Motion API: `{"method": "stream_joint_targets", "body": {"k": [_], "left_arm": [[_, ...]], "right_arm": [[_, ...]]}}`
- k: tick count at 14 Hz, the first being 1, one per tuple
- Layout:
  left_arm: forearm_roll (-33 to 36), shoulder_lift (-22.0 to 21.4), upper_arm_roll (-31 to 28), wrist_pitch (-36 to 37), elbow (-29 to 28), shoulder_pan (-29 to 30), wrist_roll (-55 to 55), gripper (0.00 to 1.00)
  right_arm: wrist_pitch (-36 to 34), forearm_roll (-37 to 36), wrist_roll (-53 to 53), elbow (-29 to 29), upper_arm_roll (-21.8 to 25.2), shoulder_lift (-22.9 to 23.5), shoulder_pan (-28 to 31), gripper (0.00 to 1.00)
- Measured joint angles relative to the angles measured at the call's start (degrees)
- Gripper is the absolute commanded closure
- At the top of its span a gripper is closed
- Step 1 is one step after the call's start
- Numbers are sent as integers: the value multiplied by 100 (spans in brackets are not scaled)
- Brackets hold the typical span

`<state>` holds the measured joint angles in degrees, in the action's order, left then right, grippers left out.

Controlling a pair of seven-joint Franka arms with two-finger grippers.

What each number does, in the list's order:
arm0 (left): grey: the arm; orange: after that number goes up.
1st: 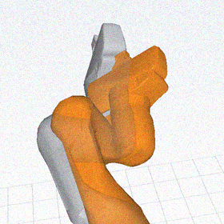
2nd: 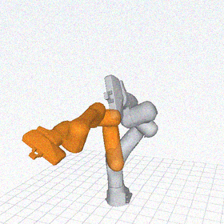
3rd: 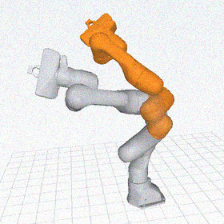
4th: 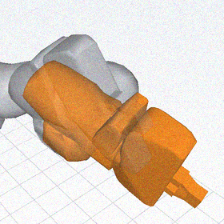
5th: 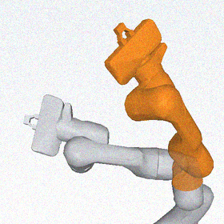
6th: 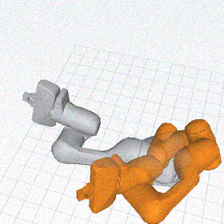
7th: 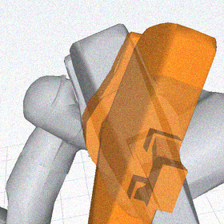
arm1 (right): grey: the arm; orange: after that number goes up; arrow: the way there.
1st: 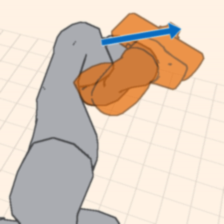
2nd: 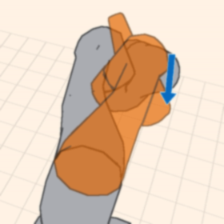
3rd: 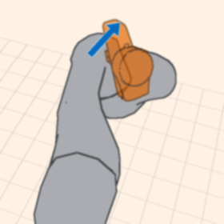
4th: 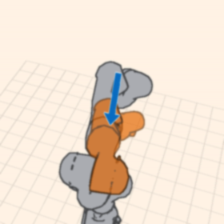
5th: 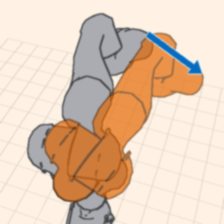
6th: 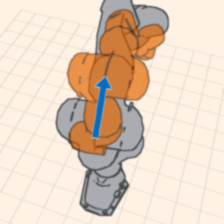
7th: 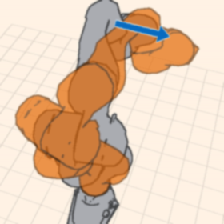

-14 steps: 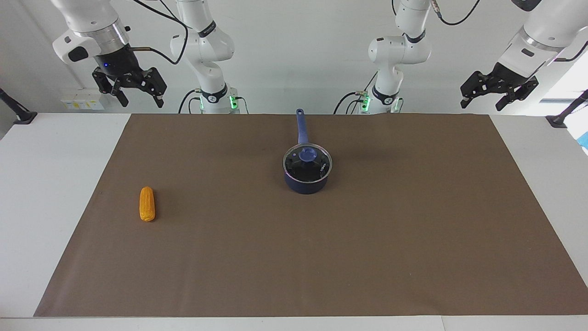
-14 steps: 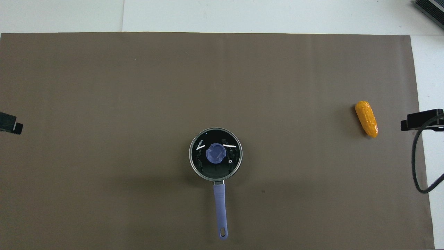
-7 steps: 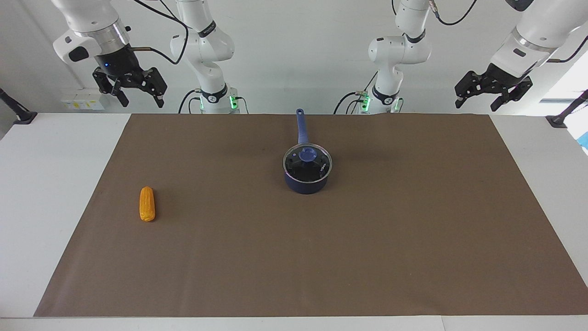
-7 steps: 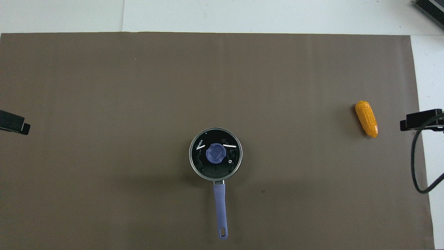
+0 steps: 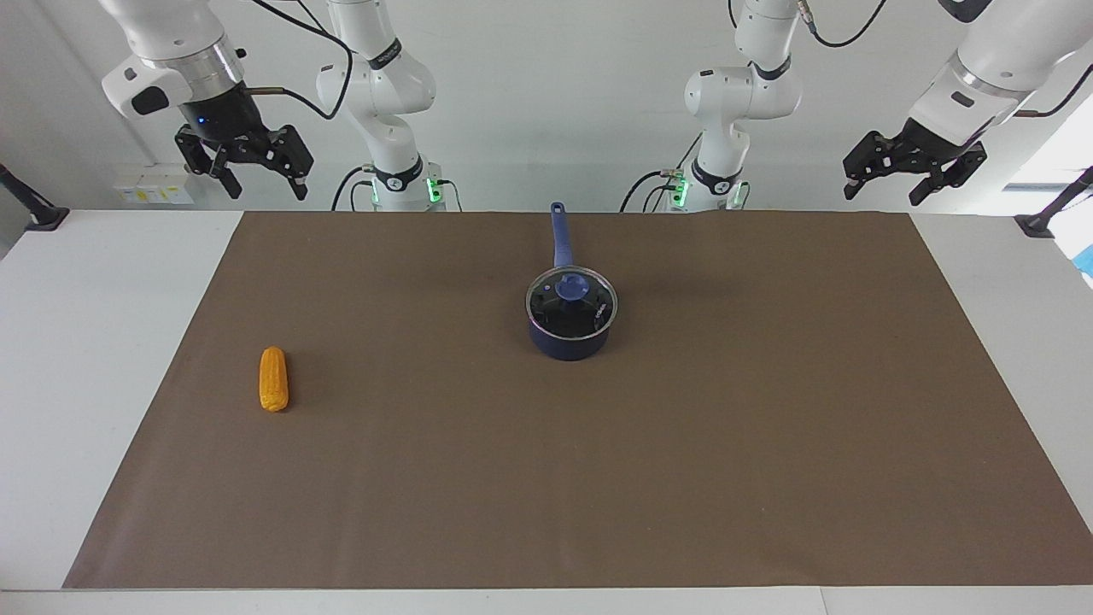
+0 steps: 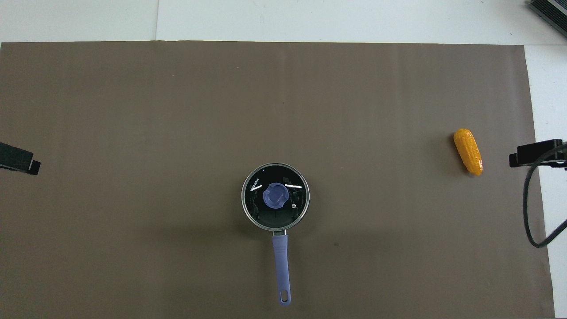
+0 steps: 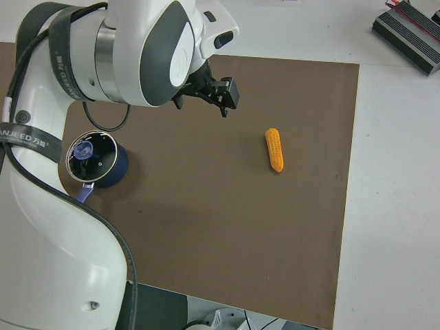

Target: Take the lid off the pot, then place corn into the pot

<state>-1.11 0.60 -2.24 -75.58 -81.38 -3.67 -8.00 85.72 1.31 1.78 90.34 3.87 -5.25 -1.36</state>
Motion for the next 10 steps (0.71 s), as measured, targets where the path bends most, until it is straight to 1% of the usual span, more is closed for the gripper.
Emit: {"method": "stream_joint_targets", "body": {"k": [3,7,10], "left_arm": [[-2,0,24,2,-28,-191,1,0],[-2,7,47,-9,-198,-653,117,0],[-3,21,69,-257,-460,-1135,625,0]], "right_arm": [[0,0,0,0,0,0,0,0],[1,0,-12,1,10,0,3,0],[315,0,-60,189,20,4,4,0]]}}
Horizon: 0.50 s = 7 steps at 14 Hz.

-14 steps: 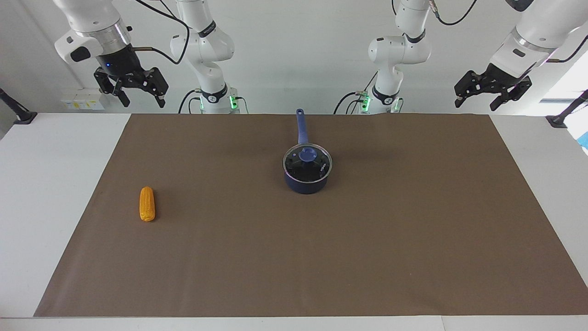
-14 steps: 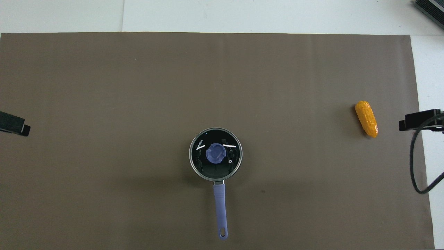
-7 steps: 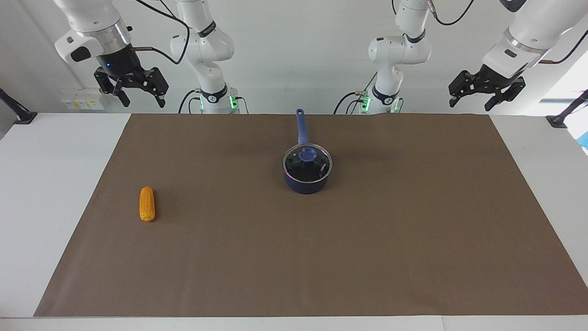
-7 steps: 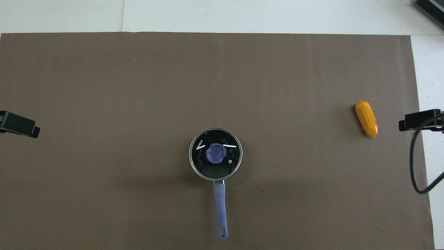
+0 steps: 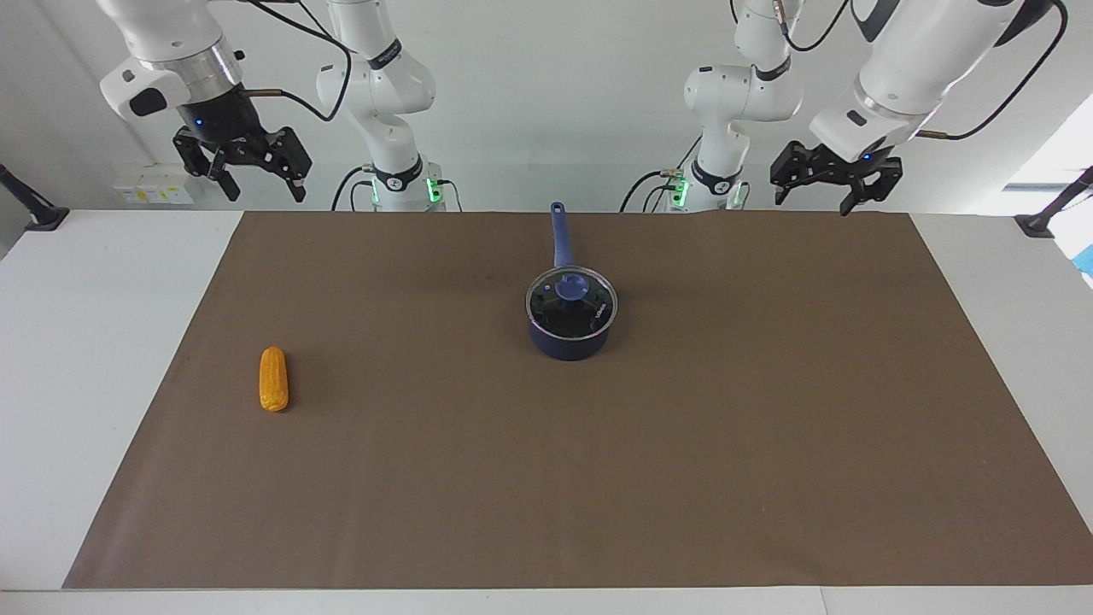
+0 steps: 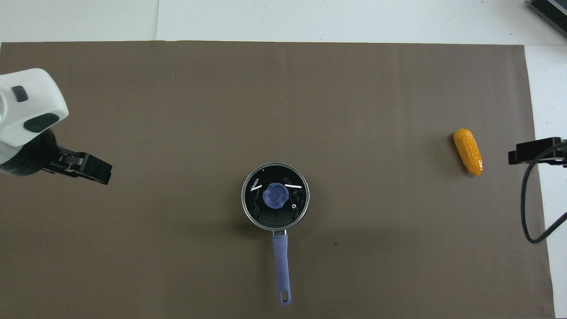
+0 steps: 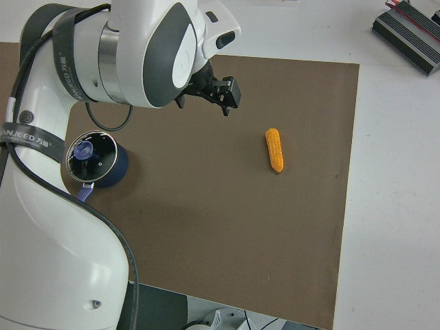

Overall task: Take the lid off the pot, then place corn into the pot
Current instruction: 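Move the left gripper to the lid knob while the right gripper reaches the corn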

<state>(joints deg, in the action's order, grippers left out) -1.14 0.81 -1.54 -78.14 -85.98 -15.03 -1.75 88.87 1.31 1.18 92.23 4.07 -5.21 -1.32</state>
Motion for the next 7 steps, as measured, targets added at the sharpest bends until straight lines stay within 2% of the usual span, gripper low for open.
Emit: {"method": "stream_joint_targets", "body": {"k": [4,7], "left_arm": [[-51,29,15,-596,-394,-612,788,0],[-155,129,21,-1020,-524,-980,1416,0]], "right_arm": [[1348,-1,-345,932,22,165,108,0],[2166,-1,-465,1300,28,648,239,0]]}}
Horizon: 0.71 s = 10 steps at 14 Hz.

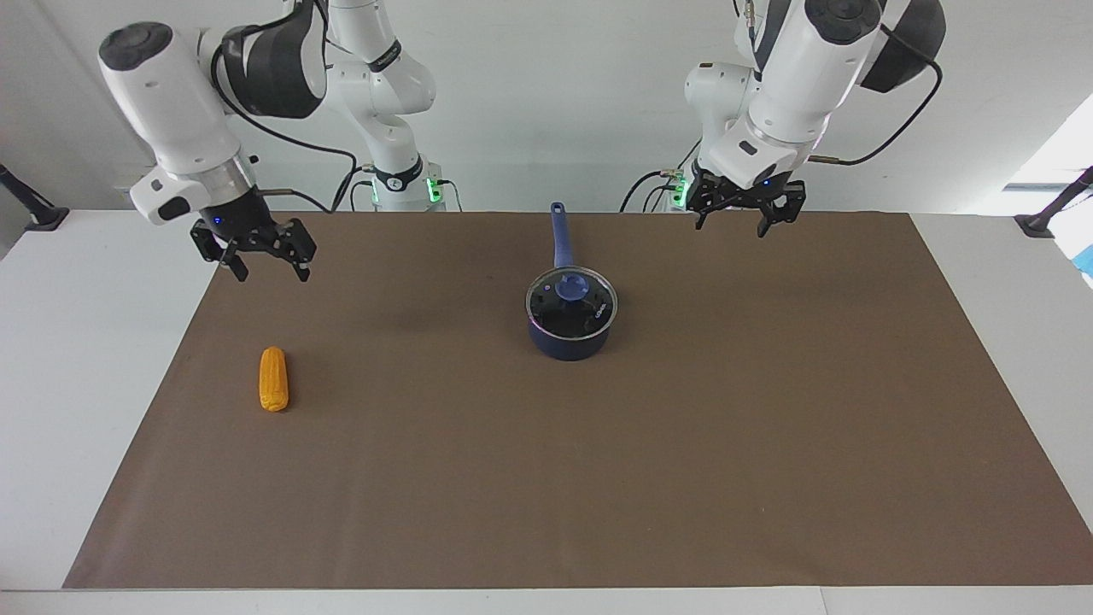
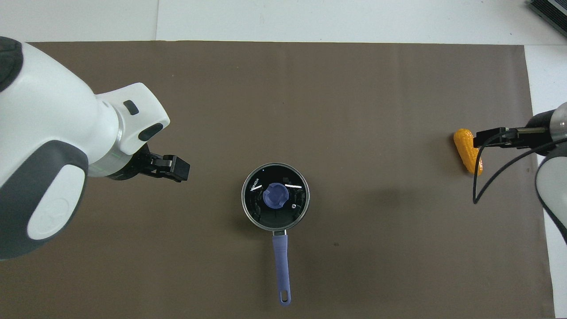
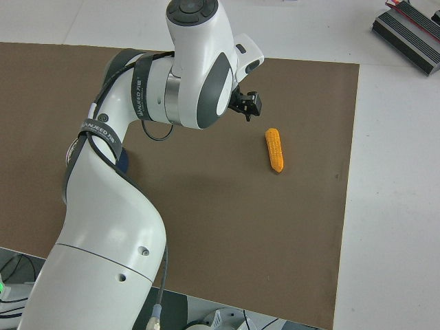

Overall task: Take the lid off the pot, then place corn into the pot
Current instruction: 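Move the left gripper to the lid knob while the right gripper reaches the corn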

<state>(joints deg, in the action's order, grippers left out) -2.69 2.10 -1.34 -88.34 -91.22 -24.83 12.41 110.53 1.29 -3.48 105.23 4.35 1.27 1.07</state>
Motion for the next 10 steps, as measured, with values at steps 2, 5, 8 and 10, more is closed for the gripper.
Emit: {"method": "stream_joint_targets", "body": {"k": [2,5,8,10], "left_arm": [[-11,161,5,-314,-35,-271,474,0],[-16,492,5,-776,-63,-658,1066,0],[-18,941,8,-1278,-71,-1067,1644,0],[-18,1244,12,-1638,-72,-1285,1938,0]], "right_arm": [[520,0,-370,33,3,456,135,0],[1428,0,-1068,38,7,1119,273,0],[1830,0,-1632,34,10,1503,345,0],[2001,0,-2111,36,12,1721,458,0]]}}
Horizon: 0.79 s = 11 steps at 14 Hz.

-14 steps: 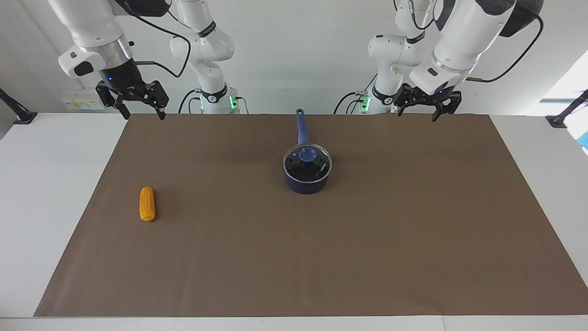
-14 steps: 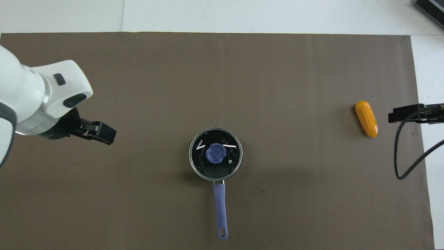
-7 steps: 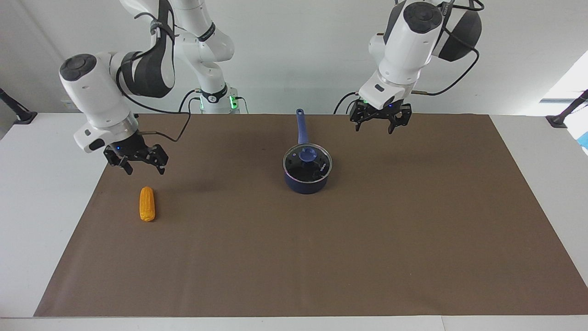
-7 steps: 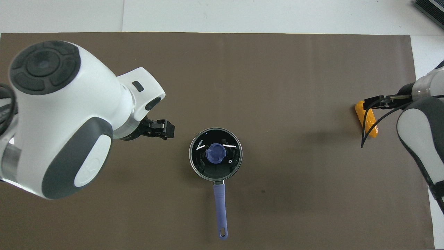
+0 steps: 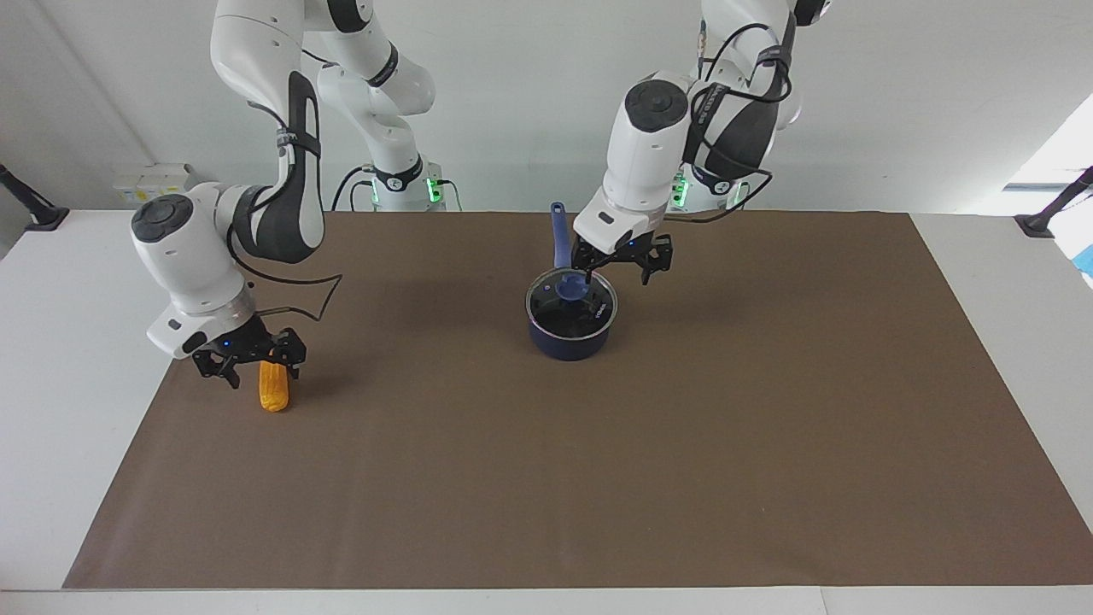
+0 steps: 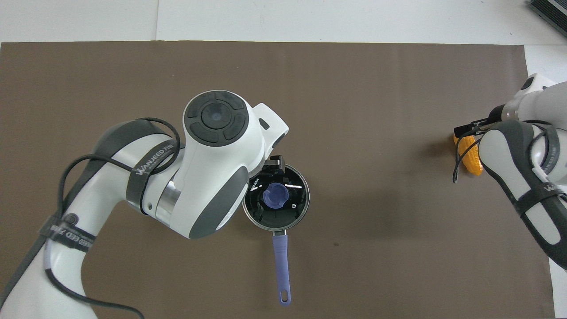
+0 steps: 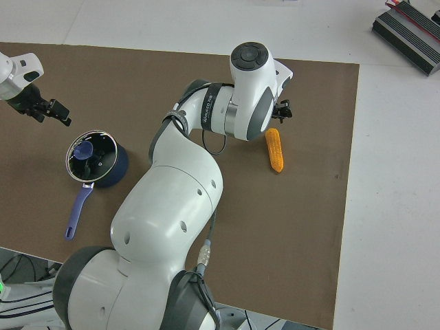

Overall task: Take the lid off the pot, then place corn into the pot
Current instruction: 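Move the left gripper to the lid knob while the right gripper reaches the corn, then grasp the purple lid knob with the left gripper while the right gripper grasps the corn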

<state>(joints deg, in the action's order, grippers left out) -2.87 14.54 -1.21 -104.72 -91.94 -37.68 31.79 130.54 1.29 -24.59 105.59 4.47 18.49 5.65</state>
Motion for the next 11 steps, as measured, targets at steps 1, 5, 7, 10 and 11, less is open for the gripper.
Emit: {"method": "stream_joint_targets", "body": {"k": [1,5,7,10,11], "left_arm": [[0,106,-1,-107,0,-76,98,0],[0,297,-2,-474,-159,-328,262,0],[0,235,0,-817,-496,-418,337,0],[0,-2,-1,-1316,-1116,-525,391,0],[0,-83,-1,-1359,-1240,-548,402,0]], "right_arm": [[47,0,-192,1,1,118,58,0],[117,0,-735,43,4,473,181,0],[118,0,-835,94,3,495,180,0],[118,0,-856,99,-1,495,178,0],[118,0,-858,108,-2,497,177,0]]}}
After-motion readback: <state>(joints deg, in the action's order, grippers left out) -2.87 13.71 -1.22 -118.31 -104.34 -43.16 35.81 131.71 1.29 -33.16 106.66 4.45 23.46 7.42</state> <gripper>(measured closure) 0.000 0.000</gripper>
